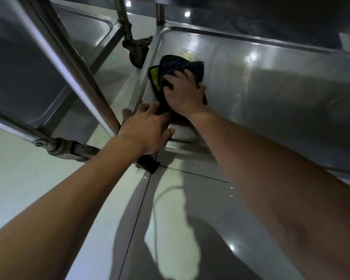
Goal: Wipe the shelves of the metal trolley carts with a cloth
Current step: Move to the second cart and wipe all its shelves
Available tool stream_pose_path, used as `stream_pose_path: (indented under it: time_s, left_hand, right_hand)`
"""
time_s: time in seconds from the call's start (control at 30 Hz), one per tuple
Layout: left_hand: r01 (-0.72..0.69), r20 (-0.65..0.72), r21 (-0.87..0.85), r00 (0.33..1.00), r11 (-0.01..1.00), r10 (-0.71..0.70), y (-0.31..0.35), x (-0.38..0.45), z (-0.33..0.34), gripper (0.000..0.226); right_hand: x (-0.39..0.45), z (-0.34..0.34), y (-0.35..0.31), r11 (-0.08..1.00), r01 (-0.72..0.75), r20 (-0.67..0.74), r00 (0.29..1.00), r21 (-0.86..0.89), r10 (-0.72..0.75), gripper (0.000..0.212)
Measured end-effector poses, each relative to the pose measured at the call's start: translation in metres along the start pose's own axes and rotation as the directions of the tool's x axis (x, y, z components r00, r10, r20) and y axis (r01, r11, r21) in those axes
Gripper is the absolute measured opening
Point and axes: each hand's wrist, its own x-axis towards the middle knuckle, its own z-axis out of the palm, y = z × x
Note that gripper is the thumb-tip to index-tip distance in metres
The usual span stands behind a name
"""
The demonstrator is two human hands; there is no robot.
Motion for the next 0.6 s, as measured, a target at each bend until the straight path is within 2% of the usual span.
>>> stream_pose_path:
  time_s: [0.1,0.2,0.37,0.53,0.6]
  left_hand:
    - [-0.027,-0.018,-0.031,0.999,0.999,0.027,-0.006,0.001,0.002,0.054]
    - [-0.034,-0.003,-0.063,0.999,0.997,0.034,-0.007,0.001,0.002,0.058]
    - [0.004,0.045,-0.040,0.999,0.999,-0.002,0.002,0.000,-0.008,0.059]
    - [0.134,0.087,-0.014,0.987,0.991,-0.132,0.022,0.009,-0.019,0.057]
    - [0.173,0.093,-0.053,0.982,0.984,-0.167,0.032,0.017,-0.023,0.055]
  right_hand:
    - [0.016,0.008,-0.026,0.998,0.061,0.122,0.991,0.024,-0.063,0.049]
    - [0.021,0.009,-0.028,0.996,0.080,0.153,0.984,0.047,-0.086,0.049]
    - [0.017,-0.001,-0.007,0.995,0.085,0.119,0.989,0.054,-0.091,0.047]
    - [0.003,-0.025,0.049,0.999,-0.008,0.047,0.999,0.047,0.006,0.044]
    - [-0.005,-0.040,0.080,0.998,-0.043,0.017,0.999,0.038,0.042,0.044]
